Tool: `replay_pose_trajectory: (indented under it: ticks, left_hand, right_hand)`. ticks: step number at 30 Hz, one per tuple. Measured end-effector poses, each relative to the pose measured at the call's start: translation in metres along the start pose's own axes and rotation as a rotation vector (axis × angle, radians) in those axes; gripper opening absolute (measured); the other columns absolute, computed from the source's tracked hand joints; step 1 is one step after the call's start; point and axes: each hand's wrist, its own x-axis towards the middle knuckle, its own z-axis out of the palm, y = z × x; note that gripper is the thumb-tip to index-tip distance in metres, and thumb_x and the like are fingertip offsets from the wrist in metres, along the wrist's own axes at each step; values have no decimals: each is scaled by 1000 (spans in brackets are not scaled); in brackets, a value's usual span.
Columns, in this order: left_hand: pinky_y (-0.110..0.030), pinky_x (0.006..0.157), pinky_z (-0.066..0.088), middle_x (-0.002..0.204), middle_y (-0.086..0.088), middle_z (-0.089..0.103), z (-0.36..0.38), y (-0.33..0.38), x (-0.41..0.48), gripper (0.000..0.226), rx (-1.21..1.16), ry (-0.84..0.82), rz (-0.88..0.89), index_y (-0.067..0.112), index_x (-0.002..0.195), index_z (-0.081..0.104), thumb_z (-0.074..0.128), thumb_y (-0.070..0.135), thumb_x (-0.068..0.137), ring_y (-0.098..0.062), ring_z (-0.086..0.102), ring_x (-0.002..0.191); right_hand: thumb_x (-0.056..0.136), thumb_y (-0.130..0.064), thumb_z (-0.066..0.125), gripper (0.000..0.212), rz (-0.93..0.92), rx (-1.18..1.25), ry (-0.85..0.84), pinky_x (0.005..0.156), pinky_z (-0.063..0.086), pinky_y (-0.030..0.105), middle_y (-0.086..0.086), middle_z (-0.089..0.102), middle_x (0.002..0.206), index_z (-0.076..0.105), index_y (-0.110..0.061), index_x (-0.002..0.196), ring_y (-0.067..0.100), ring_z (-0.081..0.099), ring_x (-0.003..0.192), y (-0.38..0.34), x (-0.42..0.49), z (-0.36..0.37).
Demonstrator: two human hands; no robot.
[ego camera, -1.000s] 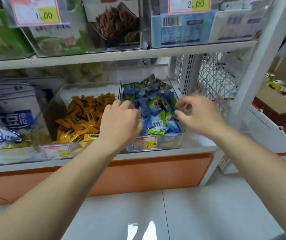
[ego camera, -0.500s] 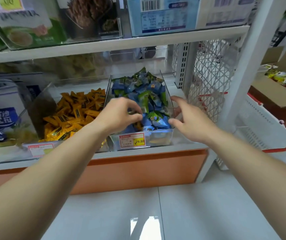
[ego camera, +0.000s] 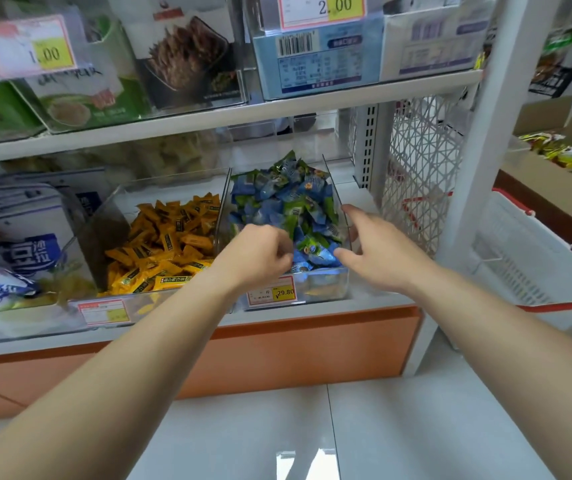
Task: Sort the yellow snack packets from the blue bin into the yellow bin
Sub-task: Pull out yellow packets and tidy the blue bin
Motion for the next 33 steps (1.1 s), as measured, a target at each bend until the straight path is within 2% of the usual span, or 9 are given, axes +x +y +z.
replay_pose_trajectory:
  ticks: [5,8,11,17,20,23,27,30,33]
  left_hand:
    - [-32,79,54,105,-1,72,7,-13,9,25,25,-41,-160,21,110,72,71,29,86,-20,65,92]
    - [-32,78,55,106,3,69,11,-15,15,52,-87,-25,-228,24,121,63,82,41,75,-18,65,92]
    - [-27,73,47,106,8,68,15,-15,20,60,-105,-42,-250,28,122,59,85,43,70,-16,63,92]
    - [-24,71,46,102,3,66,9,-12,22,47,-292,-5,-315,24,112,61,84,17,71,-17,62,90]
    - [-25,84,52,106,4,68,-10,-13,19,50,-411,90,-302,21,122,65,82,15,75,-14,64,97]
    - [-33,90,56,109,0,72,-23,-8,11,48,-579,122,-297,14,124,66,82,16,79,-14,69,99]
    - [-25,75,59,95,-2,77,-29,9,-3,25,-952,104,-229,15,108,73,79,12,84,-17,74,90]
    - [-29,83,58,97,-3,77,-25,16,-7,21,-1099,86,-188,16,106,77,76,10,86,-20,73,95]
    - [-32,87,58,99,-4,77,-16,20,-7,18,-1193,61,-171,20,102,77,74,10,88,-23,72,99]
  right_hand:
    - [90,-41,61,76,35,32,-55,95,45,39,11,52,134,21,-22,152,29,51,122,-4,-1,-3]
    - [88,-39,62,74,40,59,-88,91,47,40,10,56,126,23,-25,149,29,53,118,-5,-2,-4]
    - [88,-38,63,75,54,68,-92,90,47,39,11,56,126,22,-25,149,30,53,118,-6,-3,-4]
    - [90,-38,59,62,115,-71,24,89,44,38,9,46,131,37,-20,145,33,51,119,-17,2,-5]
    - [89,-32,61,49,52,-44,206,93,42,36,3,51,126,51,-22,136,26,48,119,-27,6,-8]
    - [89,-27,61,48,-25,122,197,91,42,33,-4,58,120,53,-28,136,19,52,113,-41,10,-9]
    - [96,-29,57,52,53,560,-59,99,48,38,-4,56,138,43,-32,146,18,57,121,-57,13,-3]
    - [96,-12,59,20,147,797,19,74,60,33,7,70,108,64,-20,114,23,72,92,-54,15,-10]
    - [93,-8,64,9,177,869,-8,66,60,31,15,72,95,67,-14,99,25,73,79,-40,13,-20]
